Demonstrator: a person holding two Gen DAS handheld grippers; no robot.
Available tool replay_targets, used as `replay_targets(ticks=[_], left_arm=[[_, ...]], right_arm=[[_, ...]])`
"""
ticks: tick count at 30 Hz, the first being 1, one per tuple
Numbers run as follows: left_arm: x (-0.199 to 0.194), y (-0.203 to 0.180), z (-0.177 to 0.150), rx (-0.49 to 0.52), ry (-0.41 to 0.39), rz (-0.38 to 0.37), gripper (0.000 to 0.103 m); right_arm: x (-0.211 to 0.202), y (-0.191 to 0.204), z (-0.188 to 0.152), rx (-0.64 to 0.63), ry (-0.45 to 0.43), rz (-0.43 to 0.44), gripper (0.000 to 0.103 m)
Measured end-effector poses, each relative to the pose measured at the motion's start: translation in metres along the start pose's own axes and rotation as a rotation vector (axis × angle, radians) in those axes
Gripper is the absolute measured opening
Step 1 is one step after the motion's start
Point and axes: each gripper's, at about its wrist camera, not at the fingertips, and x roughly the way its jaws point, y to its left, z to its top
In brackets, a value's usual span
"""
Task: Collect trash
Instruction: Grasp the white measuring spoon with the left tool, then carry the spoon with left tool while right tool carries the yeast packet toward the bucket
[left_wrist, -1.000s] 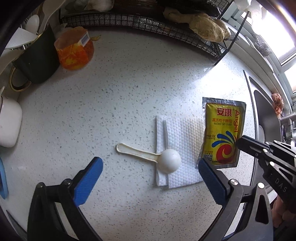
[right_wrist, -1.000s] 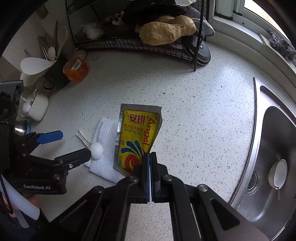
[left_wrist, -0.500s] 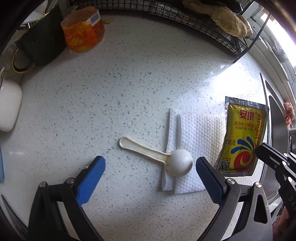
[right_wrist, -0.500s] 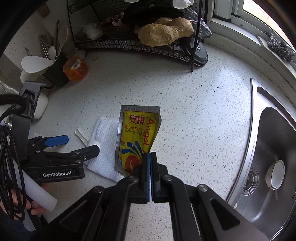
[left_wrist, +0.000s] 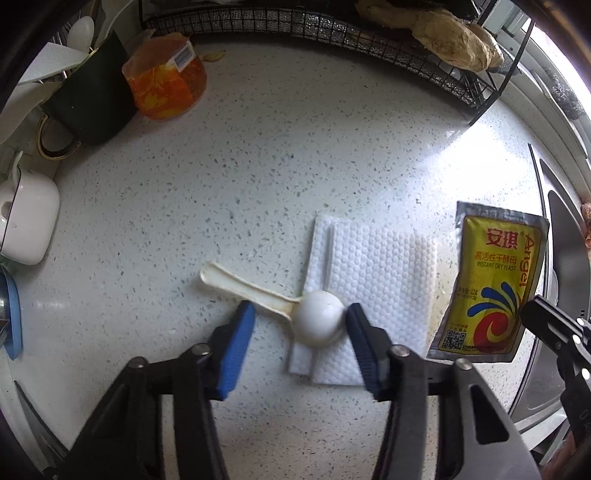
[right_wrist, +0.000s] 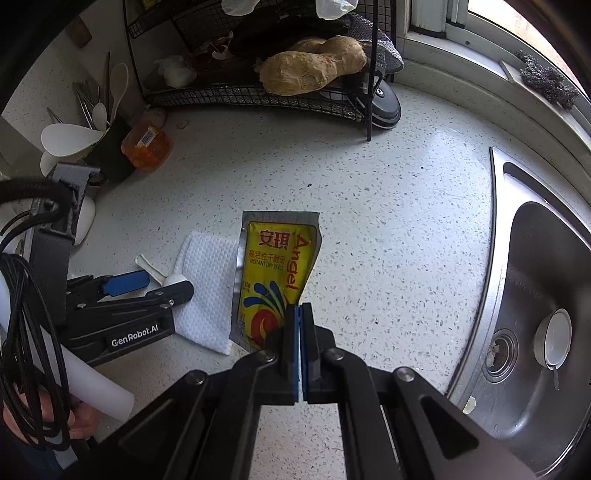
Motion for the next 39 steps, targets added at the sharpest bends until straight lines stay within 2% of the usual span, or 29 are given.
replay_targets(ticks=[1,4,7,17,22,26,30,39], left_arm=[[0.000,-0.002,0.000,-0.005,0.004,-0.013,0.029],[0.000,-0.007,-0.001,-0.005,-0.001,-0.022,0.029],[-0.006,0.001,-0.010,-0.021,-0.014,-0.072,0.029],[-0.045,-0.023,-0.032,0.051,-0.126,-0.107,0.029],[-0.063,-0.020,-0.037,0.100,-0.162,-0.117,0.029],[-0.078,-0.026,-0.035,0.136,-0.196,-0.117,0.029],[-0.083,-0.047,-0.047,0.185,-0.215,-0.131,0.029],[-0.094,-0.094,-0.099,0.293,-0.227,-0.136,0.029]], right_arm=[[-0.001,0.000,0.000,0.000,-0.002,-0.002,0.000],[-0.003,-0.001,-0.002,-0.002,-0.008,-0.005,0.000],[-0.007,0.000,-0.005,-0.016,-0.017,-0.011,0.000],[-0.024,-0.002,-0.015,-0.019,-0.048,-0.004,0.000],[-0.044,-0.008,-0.027,-0.017,-0.081,-0.002,0.000],[-0.063,-0.016,-0.042,-0.010,-0.112,-0.010,0.000],[-0.080,-0.027,-0.065,0.004,-0.140,-0.018,0.000],[-0.115,-0.052,-0.130,0.079,-0.179,-0.047,0.000]])
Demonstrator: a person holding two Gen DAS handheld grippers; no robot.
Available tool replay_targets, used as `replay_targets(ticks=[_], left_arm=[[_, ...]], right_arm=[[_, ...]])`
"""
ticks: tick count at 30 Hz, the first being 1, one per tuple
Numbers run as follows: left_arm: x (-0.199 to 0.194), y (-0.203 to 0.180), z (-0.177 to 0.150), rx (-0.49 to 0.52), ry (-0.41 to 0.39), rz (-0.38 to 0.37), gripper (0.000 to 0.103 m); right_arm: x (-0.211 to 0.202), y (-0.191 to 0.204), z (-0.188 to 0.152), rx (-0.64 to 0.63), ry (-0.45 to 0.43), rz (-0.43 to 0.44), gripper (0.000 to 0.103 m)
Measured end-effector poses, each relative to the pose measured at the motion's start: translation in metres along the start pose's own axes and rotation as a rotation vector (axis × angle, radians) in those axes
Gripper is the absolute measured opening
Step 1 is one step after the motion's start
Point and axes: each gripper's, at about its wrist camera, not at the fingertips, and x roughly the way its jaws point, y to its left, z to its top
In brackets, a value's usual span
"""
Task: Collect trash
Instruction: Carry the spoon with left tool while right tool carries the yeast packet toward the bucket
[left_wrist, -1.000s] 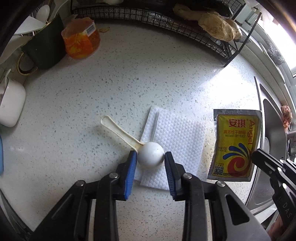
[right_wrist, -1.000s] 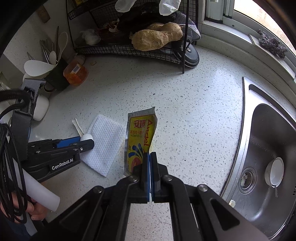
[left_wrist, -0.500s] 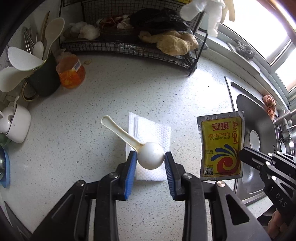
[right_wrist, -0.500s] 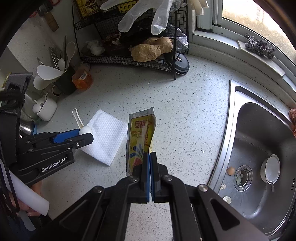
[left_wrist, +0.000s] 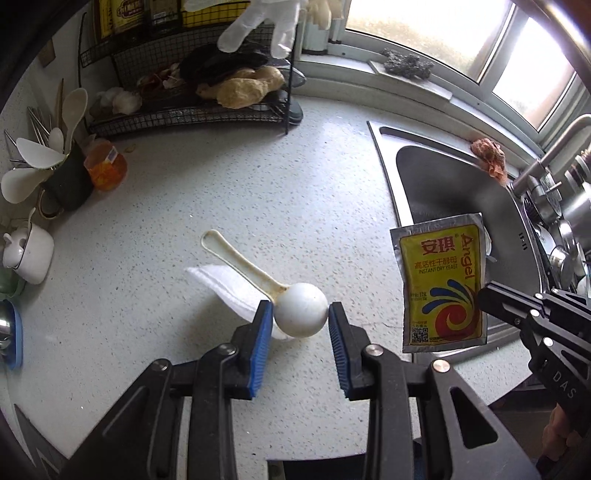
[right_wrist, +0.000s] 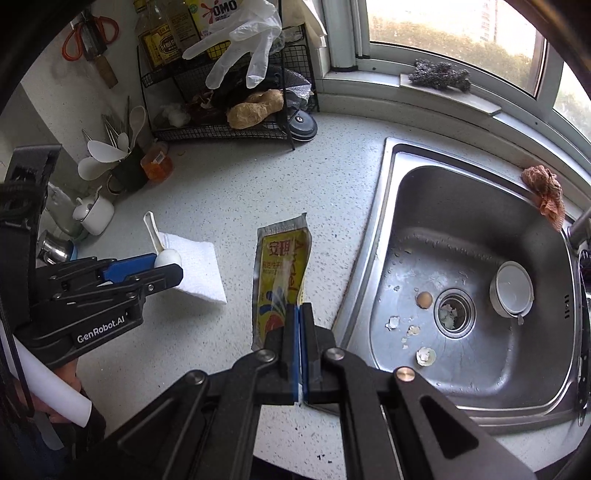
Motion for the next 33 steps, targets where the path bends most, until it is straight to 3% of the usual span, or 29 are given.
replay_targets(ticks=[13,20,28,33], left_arm=[[-0.039,-0.106,-0.112,0.095,-0.027,-0.027,0.029],[-0.047,-0.154,-0.172,0.156,-0.013,-0.041,0.029],[-0.041,-0.189,-0.215,0.251,0.054,-0.051,0.029],[-0.008,-0.198,-0.234,0.307,0.115,-0.044,0.029]], right_arm=[[-0.080,-0.046,-0.130,0.081,-0.041,-0.035,0.000],[-0.104,-0.065,-0.194,0.120,-0.033,-0.071,0.000],[-0.104,-0.082,-0.246,0.231,0.038,-0.058,0.000],[-0.083,-0.091,-0.273,0.276,0.074,-0.041,0.000]])
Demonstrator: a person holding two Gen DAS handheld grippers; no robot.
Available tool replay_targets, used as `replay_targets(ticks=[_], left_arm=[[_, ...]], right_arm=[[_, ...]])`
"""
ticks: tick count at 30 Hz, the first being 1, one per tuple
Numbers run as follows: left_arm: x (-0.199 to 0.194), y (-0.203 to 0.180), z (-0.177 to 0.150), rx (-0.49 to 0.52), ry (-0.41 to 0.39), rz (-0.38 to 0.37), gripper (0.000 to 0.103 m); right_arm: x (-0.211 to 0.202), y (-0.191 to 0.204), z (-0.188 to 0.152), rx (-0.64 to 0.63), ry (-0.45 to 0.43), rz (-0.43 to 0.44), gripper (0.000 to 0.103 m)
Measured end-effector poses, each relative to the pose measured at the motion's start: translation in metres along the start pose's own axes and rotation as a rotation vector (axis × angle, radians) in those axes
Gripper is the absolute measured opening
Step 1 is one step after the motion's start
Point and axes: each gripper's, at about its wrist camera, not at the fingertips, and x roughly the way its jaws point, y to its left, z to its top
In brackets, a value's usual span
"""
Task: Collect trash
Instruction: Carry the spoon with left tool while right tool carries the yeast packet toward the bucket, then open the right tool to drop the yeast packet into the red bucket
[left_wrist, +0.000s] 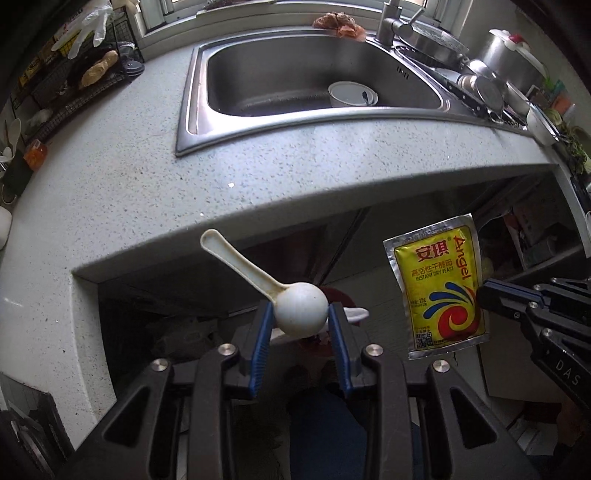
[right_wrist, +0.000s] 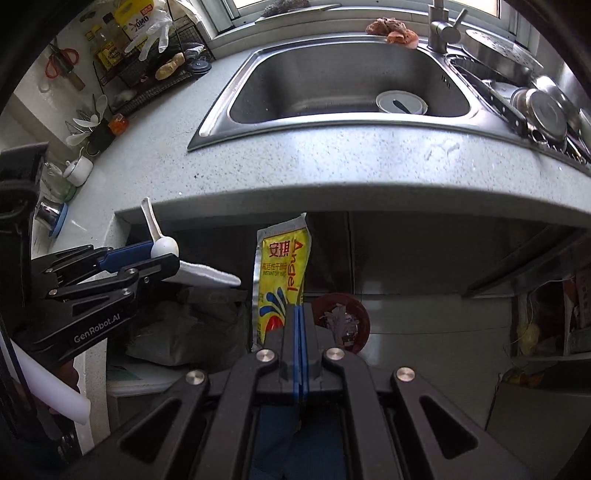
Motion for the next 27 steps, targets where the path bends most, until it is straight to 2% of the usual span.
replay_targets(ticks=[3,8,17,27], left_arm=[[0.028,-0.007,-0.008,0.017,0.041,0.004,0.029],[0.071,-0.007,-0.018,0.023,0.053,-0.033,0.029],[0.181,-0.007,-0.042,0.010,0.125,-0.067,0.029],[0.277,-0.022,-0.063,0.063,0.120,-0.058,0.029]], right_arm=[[0.028,-0.010,-0.007,0.026,0.043,-0.003,0.000],[0.071,-0.022,-0.017,0.040,0.080,0.011,0.000],[0.166,-0.055,-0.040,0.090,0.141,0.006,0.000],[0.259,-0.086,-0.070,0.126,0.190,-0.018,0.001]])
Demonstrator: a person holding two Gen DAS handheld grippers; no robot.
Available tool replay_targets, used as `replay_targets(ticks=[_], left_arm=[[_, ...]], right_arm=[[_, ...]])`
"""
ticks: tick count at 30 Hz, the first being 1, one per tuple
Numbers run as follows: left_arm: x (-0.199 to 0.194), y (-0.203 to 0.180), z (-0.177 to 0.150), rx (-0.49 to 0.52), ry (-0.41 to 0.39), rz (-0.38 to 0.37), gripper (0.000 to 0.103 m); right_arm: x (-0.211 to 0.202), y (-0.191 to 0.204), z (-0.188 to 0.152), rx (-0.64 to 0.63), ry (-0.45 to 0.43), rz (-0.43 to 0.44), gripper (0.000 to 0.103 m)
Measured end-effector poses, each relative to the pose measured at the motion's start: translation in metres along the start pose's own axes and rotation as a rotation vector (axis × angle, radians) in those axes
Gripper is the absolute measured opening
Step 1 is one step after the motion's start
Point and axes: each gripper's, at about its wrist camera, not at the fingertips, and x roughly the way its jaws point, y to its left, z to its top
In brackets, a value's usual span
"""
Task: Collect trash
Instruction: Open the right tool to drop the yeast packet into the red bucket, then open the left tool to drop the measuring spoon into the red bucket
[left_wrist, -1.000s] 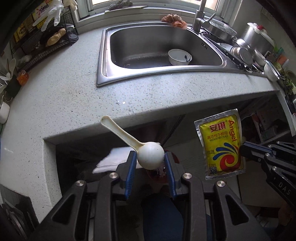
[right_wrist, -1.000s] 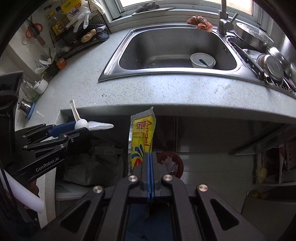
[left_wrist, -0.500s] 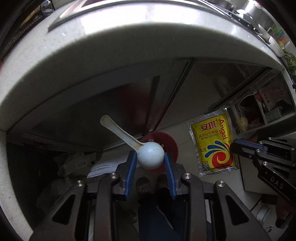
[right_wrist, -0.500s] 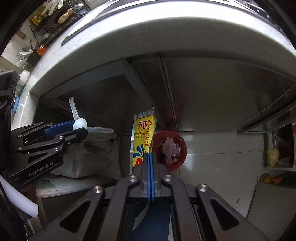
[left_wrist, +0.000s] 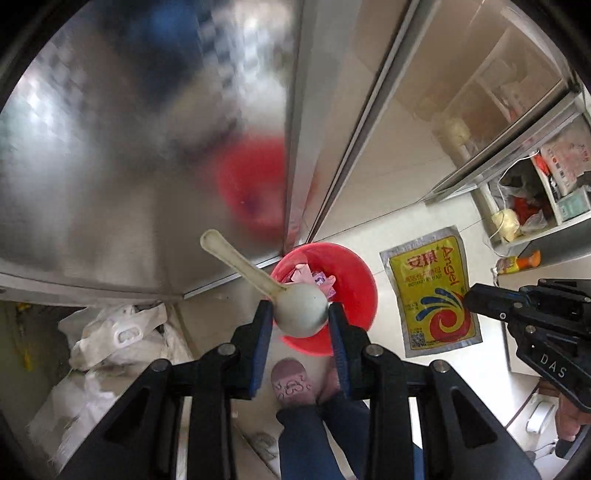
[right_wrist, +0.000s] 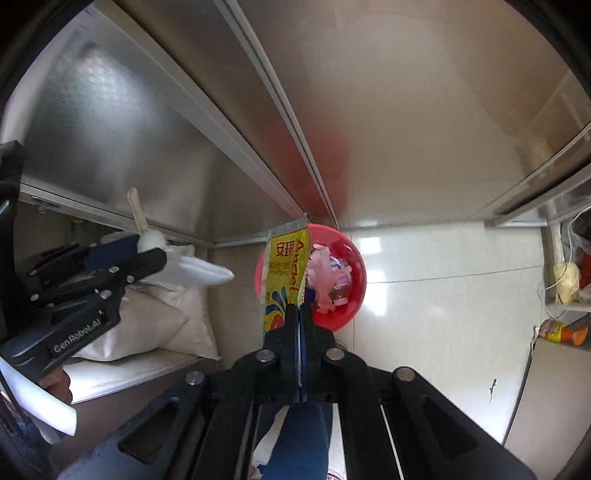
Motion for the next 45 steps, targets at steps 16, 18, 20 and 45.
replay_targets(ticks=[16,18,20,45], left_arm=[[0.124,0.032,-0.034,-0.095,0.024,0.026,0.029],[0.132,0.037,-0.036,-0.095,0.025,0.031,0.029],[0.138,0.038,-0.037,-0.091,0.024,0.030,0.029],[0.124,-0.011,-0.024,0.067,0.056,-0.098,0.029]], right_arm=[[0.142,0.003,-0.011,-0.058,0.033,0.010,0.001],[0.149,0.004,-0.013,-0.060,0.033,0.009,0.001],[0.154,0.003,-0.014,-0.055,0.029,0.010,0.002],[0.067,-0.023,-0.037,0.063,-0.069,-0.208,0.100]])
